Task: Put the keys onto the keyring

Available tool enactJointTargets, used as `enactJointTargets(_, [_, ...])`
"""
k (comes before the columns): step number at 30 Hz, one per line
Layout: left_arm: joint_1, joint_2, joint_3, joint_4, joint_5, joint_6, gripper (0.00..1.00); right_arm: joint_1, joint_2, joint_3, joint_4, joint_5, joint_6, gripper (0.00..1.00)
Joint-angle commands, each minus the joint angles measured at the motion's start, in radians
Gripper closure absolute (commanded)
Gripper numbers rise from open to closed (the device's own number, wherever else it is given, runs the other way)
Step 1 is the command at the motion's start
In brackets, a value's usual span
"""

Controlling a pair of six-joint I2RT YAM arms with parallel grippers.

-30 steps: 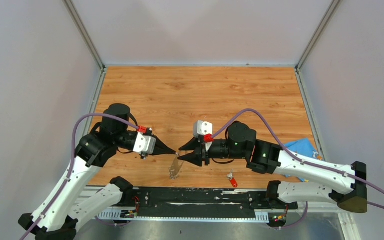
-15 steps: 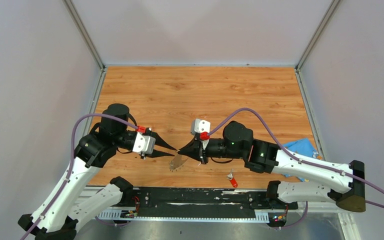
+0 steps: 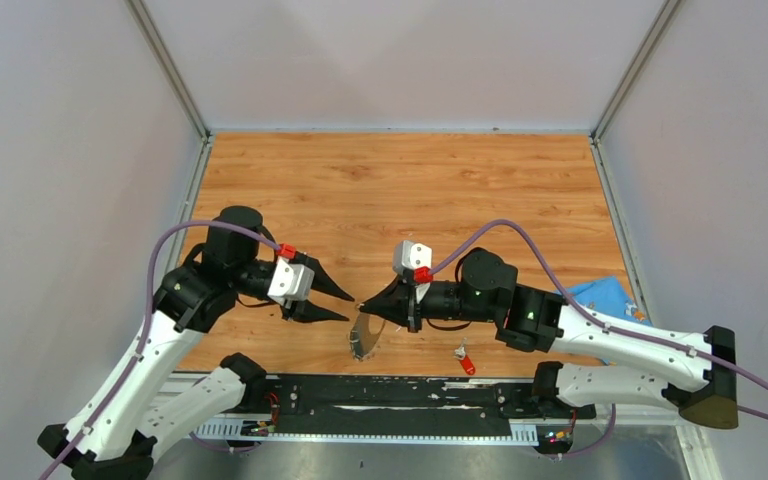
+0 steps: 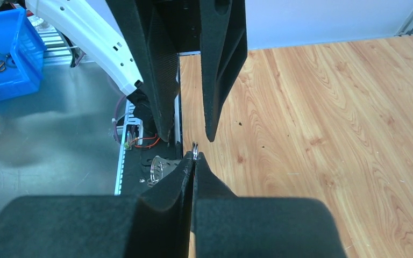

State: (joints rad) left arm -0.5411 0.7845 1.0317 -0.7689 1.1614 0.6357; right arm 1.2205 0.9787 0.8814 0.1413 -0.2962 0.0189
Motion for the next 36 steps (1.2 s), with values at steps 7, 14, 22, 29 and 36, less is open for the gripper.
enactJointTargets(7, [-0.008,0.027,0.001,-0.009,0.046,-0.038,0.74,-0.009,0.040,0.050,0.069,-0.047,-0.014,1.00])
enactJointTargets(14, [-0.008,0.020,-0.014,-0.008,0.028,-0.044,0.93,-0.010,0.035,0.047,0.090,-0.046,-0.014,1.00])
enactJointTargets(22, [-0.008,0.029,-0.012,-0.008,0.032,-0.054,0.69,-0.010,0.043,0.050,0.098,-0.051,-0.015,1.00])
enactJointTargets(29, [-0.008,0.050,0.000,-0.007,0.009,-0.062,0.98,-0.008,0.054,0.064,0.092,-0.057,-0.014,1.00])
enactJointTargets(36, [-0.008,0.042,-0.003,-0.008,-0.087,-0.096,1.00,-0.006,0.036,0.062,0.083,-0.025,-0.015,0.99])
